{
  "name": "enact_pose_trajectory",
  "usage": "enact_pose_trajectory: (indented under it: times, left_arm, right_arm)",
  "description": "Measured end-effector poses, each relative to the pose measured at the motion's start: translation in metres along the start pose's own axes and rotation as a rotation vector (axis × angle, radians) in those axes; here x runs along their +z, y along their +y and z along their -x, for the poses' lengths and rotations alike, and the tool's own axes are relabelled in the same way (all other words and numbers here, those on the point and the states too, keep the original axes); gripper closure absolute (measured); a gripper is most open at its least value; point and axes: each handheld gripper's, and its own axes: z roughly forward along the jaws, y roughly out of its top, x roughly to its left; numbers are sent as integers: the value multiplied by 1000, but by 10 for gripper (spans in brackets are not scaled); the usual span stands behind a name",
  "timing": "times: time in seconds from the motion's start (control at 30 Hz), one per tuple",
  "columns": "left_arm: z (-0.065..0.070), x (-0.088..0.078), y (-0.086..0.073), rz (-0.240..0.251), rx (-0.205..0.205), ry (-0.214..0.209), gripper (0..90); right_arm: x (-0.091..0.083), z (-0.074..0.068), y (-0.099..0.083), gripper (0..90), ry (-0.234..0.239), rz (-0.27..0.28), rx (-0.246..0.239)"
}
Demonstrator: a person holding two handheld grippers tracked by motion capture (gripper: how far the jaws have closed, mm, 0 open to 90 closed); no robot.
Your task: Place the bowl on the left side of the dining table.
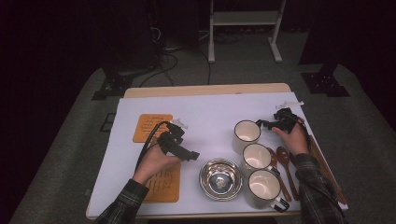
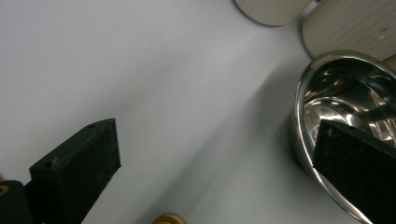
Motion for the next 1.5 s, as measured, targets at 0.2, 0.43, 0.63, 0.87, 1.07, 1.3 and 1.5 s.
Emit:
enact_pose_trajectory:
  times: [0.2,0.43,0.63,0.87,1.07,1.3,1.5]
  left_arm:
    - [9,6,2,-15,23,-20,0]
    - [16,16,4,-38,40,-43,0]
    - [25,27,4,-57,56,-58,1]
    - [31,36,5,-85,77,-68,2]
    - [37,44,4,-101,92,-63,33]
    - [43,52,4,-120,100,-55,32]
    - [48,59,4,-148,119,-35,33]
  right_arm:
    - [0,0,0,310,-1,0,0]
    - [0,0,0,309,-3,0,0]
    - [0,0,0,308,-2,0,-1]
    - [0,0,0,308,-3,0,0]
    - [0,0,0,307,-4,0,-1]
    - [0,0,0,307,-4,0,-1]
    - [0,0,0,306,-5,1,-1]
